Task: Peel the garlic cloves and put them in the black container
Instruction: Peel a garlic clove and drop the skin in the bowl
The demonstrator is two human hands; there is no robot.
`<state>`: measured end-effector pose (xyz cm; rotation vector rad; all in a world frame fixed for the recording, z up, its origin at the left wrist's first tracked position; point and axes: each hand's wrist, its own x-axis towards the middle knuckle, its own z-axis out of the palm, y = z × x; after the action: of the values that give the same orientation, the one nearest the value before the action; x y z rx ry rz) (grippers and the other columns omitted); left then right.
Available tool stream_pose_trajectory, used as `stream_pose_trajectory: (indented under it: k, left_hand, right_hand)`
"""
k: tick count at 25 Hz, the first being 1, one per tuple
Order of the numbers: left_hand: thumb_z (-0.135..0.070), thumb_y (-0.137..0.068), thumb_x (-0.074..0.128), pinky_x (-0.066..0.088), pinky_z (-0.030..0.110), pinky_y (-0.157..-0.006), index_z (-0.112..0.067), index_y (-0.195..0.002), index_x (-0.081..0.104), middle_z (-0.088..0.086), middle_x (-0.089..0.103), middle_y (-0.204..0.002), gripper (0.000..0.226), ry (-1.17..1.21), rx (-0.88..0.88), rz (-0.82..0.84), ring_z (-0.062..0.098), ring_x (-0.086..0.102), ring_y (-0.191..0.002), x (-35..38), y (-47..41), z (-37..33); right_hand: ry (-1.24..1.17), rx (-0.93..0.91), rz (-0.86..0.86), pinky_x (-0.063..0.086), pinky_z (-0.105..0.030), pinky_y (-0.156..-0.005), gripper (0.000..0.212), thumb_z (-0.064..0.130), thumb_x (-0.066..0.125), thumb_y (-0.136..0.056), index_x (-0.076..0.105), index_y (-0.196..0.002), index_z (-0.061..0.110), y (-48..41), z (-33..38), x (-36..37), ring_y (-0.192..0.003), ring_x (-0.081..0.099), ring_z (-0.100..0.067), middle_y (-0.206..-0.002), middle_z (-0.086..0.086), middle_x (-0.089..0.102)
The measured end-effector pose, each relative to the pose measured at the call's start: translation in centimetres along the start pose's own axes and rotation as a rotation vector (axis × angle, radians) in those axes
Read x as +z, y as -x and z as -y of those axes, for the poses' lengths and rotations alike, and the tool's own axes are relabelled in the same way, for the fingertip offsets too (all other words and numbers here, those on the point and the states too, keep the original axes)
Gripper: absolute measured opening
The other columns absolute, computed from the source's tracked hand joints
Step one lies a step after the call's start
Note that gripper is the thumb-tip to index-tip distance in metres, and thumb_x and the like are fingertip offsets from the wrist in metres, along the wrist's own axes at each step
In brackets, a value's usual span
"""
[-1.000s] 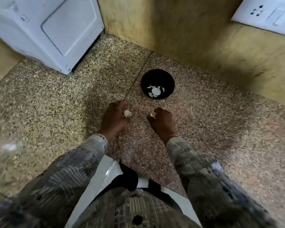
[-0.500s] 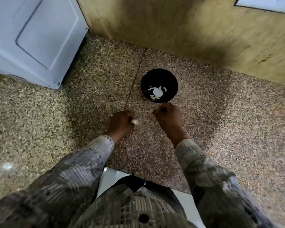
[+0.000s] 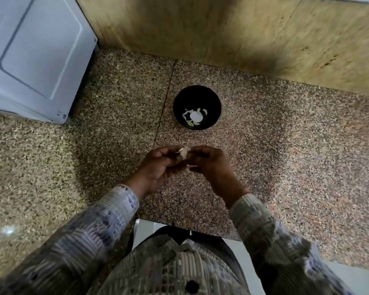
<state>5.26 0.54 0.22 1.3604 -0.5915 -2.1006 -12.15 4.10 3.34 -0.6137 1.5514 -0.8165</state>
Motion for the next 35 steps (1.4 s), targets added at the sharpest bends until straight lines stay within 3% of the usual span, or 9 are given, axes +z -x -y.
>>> stream_pose_trajectory:
  k: [3,6,10,16,21,25,30,32,35]
  left_hand:
    - [0.012,-0.095,0.056,0.062,0.035,-0.086,-0.008,-0.116,0.072,0.012,0.077,-0.111,0.032,-0.023,0.018,0.004,0.026,0.074,-0.104,0.4,0.6,0.6]
    - [0.01,-0.093,0.061,0.061,0.04,-0.091,-0.005,-0.118,0.072,0.015,0.076,-0.114,0.031,-0.077,0.08,-0.017,0.029,0.073,-0.108,0.8,1.3,1.0]
    - [0.005,-0.089,0.071,0.059,0.043,-0.093,-0.01,-0.119,0.074,0.013,0.077,-0.112,0.033,-0.196,0.205,-0.035,0.029,0.073,-0.109,1.1,2.3,1.2]
    - [-0.01,-0.091,0.076,0.06,0.051,-0.094,-0.009,-0.114,0.076,0.011,0.078,-0.11,0.023,-0.307,0.236,-0.071,0.028,0.074,-0.106,0.8,2.7,1.3]
    - [-0.003,-0.09,0.074,0.062,0.05,-0.087,-0.008,-0.104,0.077,0.011,0.079,-0.102,0.015,-0.343,0.254,-0.034,0.027,0.076,-0.097,0.4,2.7,0.5]
    - [-0.001,-0.093,0.069,0.063,0.045,-0.085,-0.008,-0.101,0.077,0.015,0.077,-0.103,0.013,-0.263,0.212,0.041,0.028,0.074,-0.097,-0.2,2.7,0.1]
    - [0.001,-0.096,0.063,0.064,0.036,-0.077,-0.005,-0.102,0.074,0.014,0.077,-0.101,0.014,-0.044,0.076,-0.038,0.026,0.075,-0.093,-1.5,2.0,1.1]
    - [-0.001,-0.096,0.066,0.063,0.033,-0.072,-0.009,-0.101,0.075,0.011,0.078,-0.1,0.012,-0.19,0.058,-0.128,0.024,0.076,-0.087,-2.3,1.4,1.4]
    - [-0.018,-0.09,0.078,0.06,0.026,-0.071,-0.02,-0.098,0.078,-0.003,0.078,-0.095,0.008,-0.799,0.145,-0.333,0.014,0.074,-0.082,-3.6,0.3,1.4]
  right_hand:
    - [-0.001,-0.045,-0.059,0.062,-0.039,-0.079,0.015,0.009,0.081,-0.087,0.078,-0.102,0.008,0.7,-0.9,0.1,-0.089,0.075,-0.026,-0.096,-0.013,0.079]
    - [0.081,-0.131,-0.061,0.061,-0.026,-0.075,0.018,0.012,0.084,-0.084,0.079,-0.102,0.012,1.3,-1.0,-0.2,-0.081,0.073,-0.01,-0.092,-0.003,0.08]
    - [0.208,-0.241,-0.079,0.061,-0.022,-0.08,0.022,0.014,0.087,-0.081,0.082,-0.103,0.015,1.8,-1.1,0.0,-0.086,0.076,-0.007,-0.095,0.004,0.08]
    - [0.252,-0.22,-0.135,0.058,-0.017,-0.069,0.014,0.016,0.088,-0.079,0.083,-0.091,0.018,1.9,-1.4,0.3,-0.07,0.071,0.001,-0.084,0.006,0.079]
    - [-0.152,-0.07,-0.015,0.062,-0.041,-0.08,0.012,0.001,0.082,-0.08,0.078,-0.089,0.007,2.5,-1.2,0.4,-0.081,0.073,-0.029,-0.09,-0.019,0.077]
    - [-0.238,-0.031,0.0,0.06,-0.047,-0.085,0.015,-0.002,0.076,-0.086,0.07,-0.099,-0.004,2.3,-1.8,0.6,-0.085,0.071,-0.032,-0.095,-0.028,0.072]
    - [-0.387,0.066,0.052,0.06,-0.036,-0.082,0.005,-0.004,0.06,-0.098,0.063,-0.096,0.0,1.5,-2.9,1.4,-0.084,0.067,-0.023,-0.091,-0.015,0.067]
    - [-0.471,0.143,0.023,0.061,-0.034,-0.083,0.012,-0.007,0.057,-0.099,0.064,-0.093,0.002,1.2,-3.8,1.2,-0.085,0.068,-0.023,-0.09,-0.013,0.069]
    - [-0.381,0.186,-0.073,0.063,-0.034,-0.081,0.01,-0.009,0.059,-0.097,0.067,-0.1,-0.004,0.5,-5.5,0.7,-0.088,0.068,-0.026,-0.096,-0.017,0.07]
